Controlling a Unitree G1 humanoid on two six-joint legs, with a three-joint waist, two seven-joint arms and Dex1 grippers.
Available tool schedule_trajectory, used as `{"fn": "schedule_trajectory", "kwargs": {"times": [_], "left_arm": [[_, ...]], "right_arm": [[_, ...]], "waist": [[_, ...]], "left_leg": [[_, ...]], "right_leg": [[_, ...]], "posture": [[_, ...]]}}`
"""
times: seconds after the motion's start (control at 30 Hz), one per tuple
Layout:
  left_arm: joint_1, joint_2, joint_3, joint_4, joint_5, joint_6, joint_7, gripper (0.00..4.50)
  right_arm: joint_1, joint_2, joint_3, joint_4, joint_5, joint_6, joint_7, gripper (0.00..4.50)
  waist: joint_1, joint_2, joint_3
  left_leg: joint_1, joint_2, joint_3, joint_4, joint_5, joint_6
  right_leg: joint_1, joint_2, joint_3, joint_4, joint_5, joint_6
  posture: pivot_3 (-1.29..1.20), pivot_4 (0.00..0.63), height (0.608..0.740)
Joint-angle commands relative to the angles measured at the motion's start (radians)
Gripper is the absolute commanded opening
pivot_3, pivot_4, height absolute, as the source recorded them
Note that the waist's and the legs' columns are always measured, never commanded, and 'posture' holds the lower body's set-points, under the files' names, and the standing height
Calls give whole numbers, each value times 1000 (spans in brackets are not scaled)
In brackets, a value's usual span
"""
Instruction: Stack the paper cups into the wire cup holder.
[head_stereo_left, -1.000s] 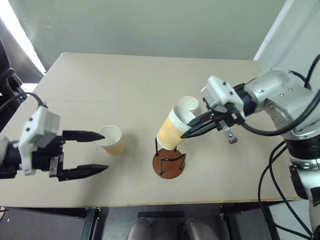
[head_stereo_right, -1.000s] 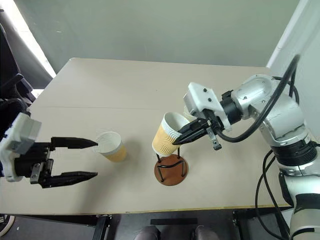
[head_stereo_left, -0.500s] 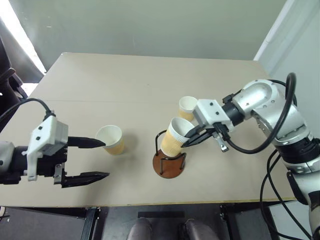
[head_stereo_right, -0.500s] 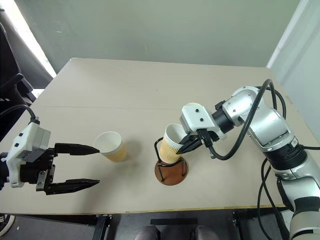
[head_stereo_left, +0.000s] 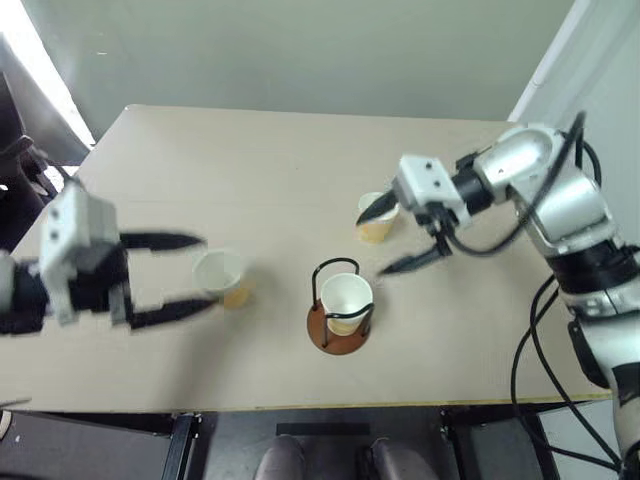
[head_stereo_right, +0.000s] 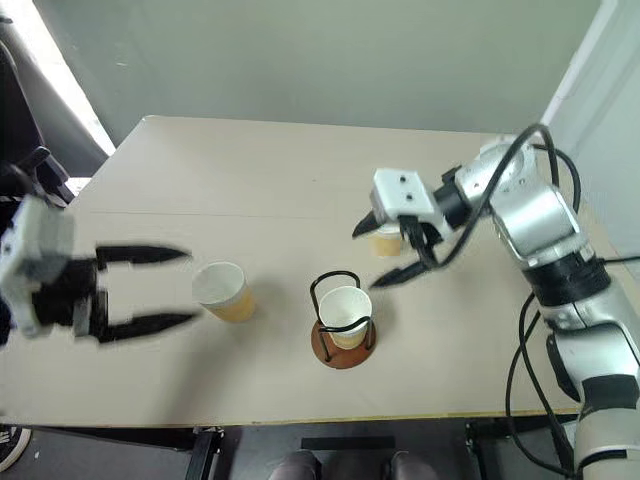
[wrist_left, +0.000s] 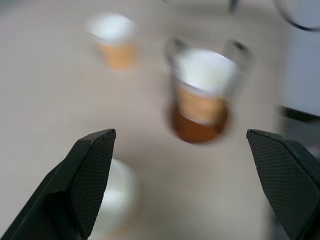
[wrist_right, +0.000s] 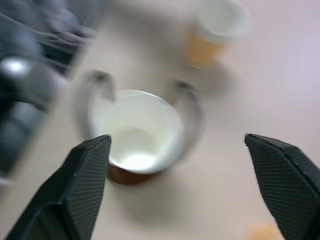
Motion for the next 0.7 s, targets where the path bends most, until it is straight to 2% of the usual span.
{"fn": "schedule_trajectory", "kwargs": {"times": [0.03, 0.17, 0.23, 0.33, 0.57, 0.67, 0.7], "left_arm": [[-99, -32, -115, 29, 61, -25, 125, 4500], [-173, -72, -249, 7, 76, 10, 187, 4500], [-181, -76, -279, -8, 76, 14, 188, 4500], [-191, -78, -295, -18, 70, 23, 198, 4500], [-190, -70, -291, -38, 64, 32, 192, 4500], [-201, -80, -297, -59, 50, 46, 205, 4500], [-206, -84, -299, -64, 47, 50, 208, 4500]], "right_arm": [[-79, 32, -11, 252, -121, -169, -83, 4141], [-136, 101, 19, 550, -245, -344, -162, 4141], [-151, 129, 16, 635, -277, -398, -167, 4141], [-168, 166, 6, 726, -315, -453, -182, 4141], [-194, 225, -5, 842, -369, -521, -198, 4141], [-190, 243, 2, 890, -396, -543, -215, 3553], [-189, 246, 3, 904, -405, -552, -223, 3171]], "waist": [[0, 0, 0], [2, 0, 0], [4, 0, 0], [3, 0, 0], [4, 0, 0], [5, 0, 0], [6, 0, 0]], "left_leg": [[0, 0, 0, 0, 0, 0], [-2, 0, 0, -2, 0, -1], [-5, 1, 1, -3, 5, -12], [-13, 2, 6, -5, 7, -17], [-15, 3, 9, -11, 9, -20], [-14, 3, 8, -10, 8, -20], [-14, 3, 8, -9, 9, -20]], "right_leg": [[0, 0, 0, 0, 0, 0], [-3, 0, 0, -1, 1, -2], [-7, 0, -1, 0, 1, -2], [-14, 1, -1, 2, 1, -2], [-17, 2, 0, -1, 1, -2], [-16, 2, 0, -1, 2, -3], [-16, 2, 0, 0, 2, -3]], "posture": [[0, 150, 740], [0, 150, 740], [0, 150, 740], [0, 150, 740], [0, 150, 740], [0, 150, 740], [0, 150, 740]]}}
